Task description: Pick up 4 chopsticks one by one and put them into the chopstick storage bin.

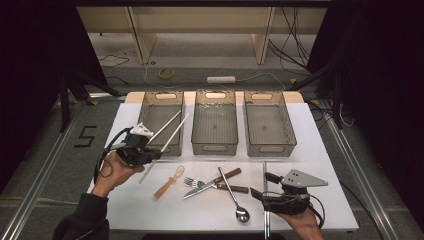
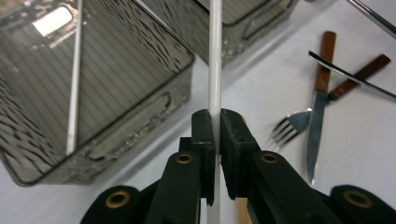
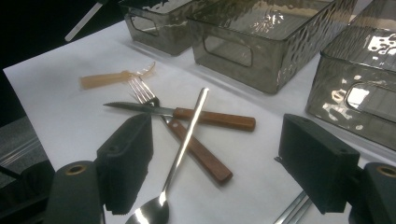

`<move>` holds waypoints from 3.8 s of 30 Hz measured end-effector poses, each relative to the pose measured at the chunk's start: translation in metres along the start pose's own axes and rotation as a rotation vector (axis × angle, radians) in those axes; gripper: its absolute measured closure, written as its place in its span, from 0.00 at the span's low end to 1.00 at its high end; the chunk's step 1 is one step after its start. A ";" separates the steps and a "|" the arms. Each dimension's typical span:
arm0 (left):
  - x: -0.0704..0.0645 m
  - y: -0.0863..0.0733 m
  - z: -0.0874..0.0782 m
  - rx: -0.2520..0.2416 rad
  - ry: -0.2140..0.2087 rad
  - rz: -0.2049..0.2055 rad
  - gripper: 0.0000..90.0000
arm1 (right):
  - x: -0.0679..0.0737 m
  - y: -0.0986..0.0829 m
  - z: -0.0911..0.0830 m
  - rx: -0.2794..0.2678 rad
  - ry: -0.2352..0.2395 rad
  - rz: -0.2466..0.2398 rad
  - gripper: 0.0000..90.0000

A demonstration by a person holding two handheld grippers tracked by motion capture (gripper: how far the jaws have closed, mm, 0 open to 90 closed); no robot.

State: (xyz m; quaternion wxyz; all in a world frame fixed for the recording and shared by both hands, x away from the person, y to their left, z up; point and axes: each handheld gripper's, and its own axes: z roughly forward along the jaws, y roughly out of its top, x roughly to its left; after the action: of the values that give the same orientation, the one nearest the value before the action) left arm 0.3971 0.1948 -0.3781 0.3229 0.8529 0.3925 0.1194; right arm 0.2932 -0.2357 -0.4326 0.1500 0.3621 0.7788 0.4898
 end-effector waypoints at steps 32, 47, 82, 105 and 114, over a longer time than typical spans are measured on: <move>0.067 0.057 -0.003 -0.106 0.144 -0.123 0.93 | -0.002 -0.001 0.001 -0.006 0.021 0.024 0.30; 0.098 0.057 0.015 -0.132 0.186 -0.188 0.93 | -0.002 -0.001 0.000 -0.004 0.020 0.023 0.30; 0.100 0.040 0.053 -0.065 0.238 -0.176 0.93 | -0.002 -0.001 0.001 -0.003 0.019 0.025 0.30; 0.101 0.031 0.064 -0.013 0.233 -0.186 0.85 | -0.002 -0.001 0.000 -0.002 0.018 0.025 0.30; 0.086 0.029 0.045 -0.085 0.186 -0.242 0.60 | -0.003 -0.001 0.000 0.004 0.013 0.026 0.30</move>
State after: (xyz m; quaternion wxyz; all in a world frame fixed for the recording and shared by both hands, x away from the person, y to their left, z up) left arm 0.4919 0.2242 -0.3980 0.3327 0.7702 0.5154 0.1746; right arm 0.2943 -0.2381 -0.4337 0.1377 0.3691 0.7761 0.4924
